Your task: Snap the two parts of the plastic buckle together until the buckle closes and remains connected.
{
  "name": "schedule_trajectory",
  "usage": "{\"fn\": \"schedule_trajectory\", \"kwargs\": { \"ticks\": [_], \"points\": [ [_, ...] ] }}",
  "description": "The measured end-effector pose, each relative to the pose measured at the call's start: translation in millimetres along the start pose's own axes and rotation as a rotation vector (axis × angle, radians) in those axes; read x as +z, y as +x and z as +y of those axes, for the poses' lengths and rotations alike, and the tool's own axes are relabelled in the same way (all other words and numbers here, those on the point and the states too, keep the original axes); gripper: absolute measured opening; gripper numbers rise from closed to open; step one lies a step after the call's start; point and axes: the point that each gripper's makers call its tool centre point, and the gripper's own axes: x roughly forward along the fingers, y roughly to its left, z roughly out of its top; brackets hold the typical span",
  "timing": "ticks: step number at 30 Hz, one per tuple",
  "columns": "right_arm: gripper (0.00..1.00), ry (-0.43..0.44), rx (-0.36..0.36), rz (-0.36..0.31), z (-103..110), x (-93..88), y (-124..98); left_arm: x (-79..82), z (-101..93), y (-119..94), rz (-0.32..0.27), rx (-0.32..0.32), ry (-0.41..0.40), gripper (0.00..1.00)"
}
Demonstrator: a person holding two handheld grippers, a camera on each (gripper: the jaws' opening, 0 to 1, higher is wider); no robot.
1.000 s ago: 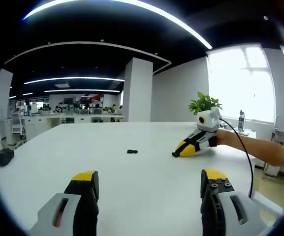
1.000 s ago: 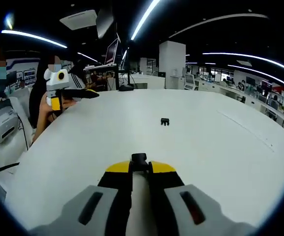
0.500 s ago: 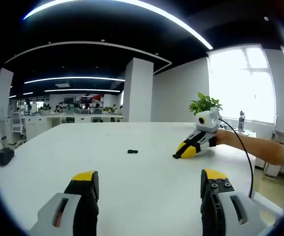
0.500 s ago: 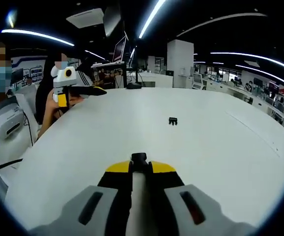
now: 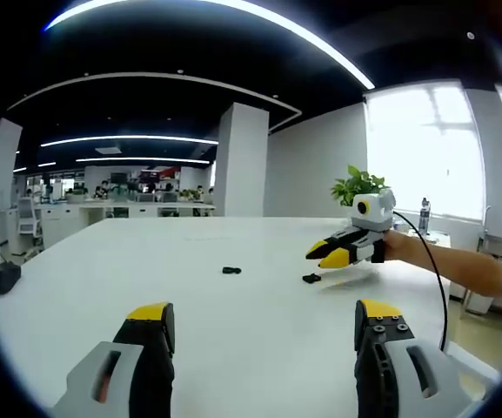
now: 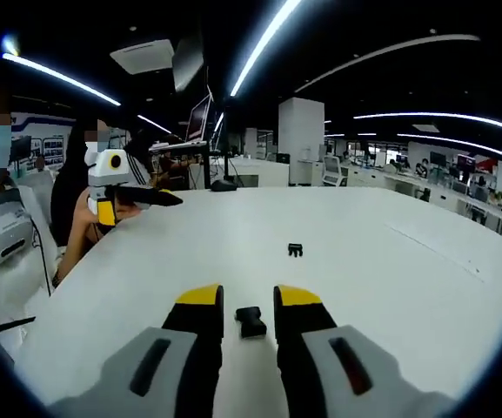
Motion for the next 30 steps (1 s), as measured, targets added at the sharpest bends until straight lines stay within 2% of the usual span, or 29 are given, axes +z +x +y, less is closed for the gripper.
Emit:
{"fn": "schedule_trajectory", "kwargs": {
  "ticks": [2,4,5,8,10,11,14,15,18,22,25,30],
  "points": [
    [0.23,0.0,-0.042,-0.045,0,9.2,4,-0.9,2.4,3,0.007,0.003,-0.004,0.87],
    [0.24,-0.026,-0.112,-0.03,-8,9.1,5,2.9,3.5,7,-0.001,-0.002,0.001,0.88],
    [0.25,-0.054,-0.149,-0.035,-12,11.6,6,6.2,1.6,10,-0.008,-0.026,0.002,0.89],
    [0.26,-0.008,-0.206,-0.079,-16,22.6,5,16.3,2.1,16,-0.031,-0.057,-0.023,0.89],
    [0.26,-0.003,-0.224,-0.082,-18,25.5,4,19.6,3.0,17,-0.036,-0.058,-0.019,0.89],
    [0.26,0.008,-0.259,-0.112,-21,34.6,0,22.6,5.3,20,-0.035,-0.058,-0.006,0.89],
    [0.26,0.012,-0.267,-0.117,-21,38.2,-2,26.1,10.4,24,-0.03,-0.057,-0.004,0.88],
    [0.27,-0.016,-0.247,-0.111,-17,39.8,-3,29.2,13.0,25,-0.033,-0.055,-0.008,0.87],
    [0.29,-0.017,-0.26,-0.1,-18,36.8,-5,37.6,17.5,29,-0.041,-0.061,-0.004,0.87],
    [0.29,0.003,-0.27,-0.111,-18,33.6,-11,53.1,27.0,36,-0.066,-0.084,-0.016,0.85],
    [0.29,0.014,-0.299,-0.1,-23,29.8,-16,61.6,30.4,41,-0.079,-0.128,-0.049,0.85],
    [0.29,0.028,-0.318,-0.096,-20,26.0,-21,68.2,40.6,50,-0.068,-0.142,-0.05,0.85]
  ]
}}
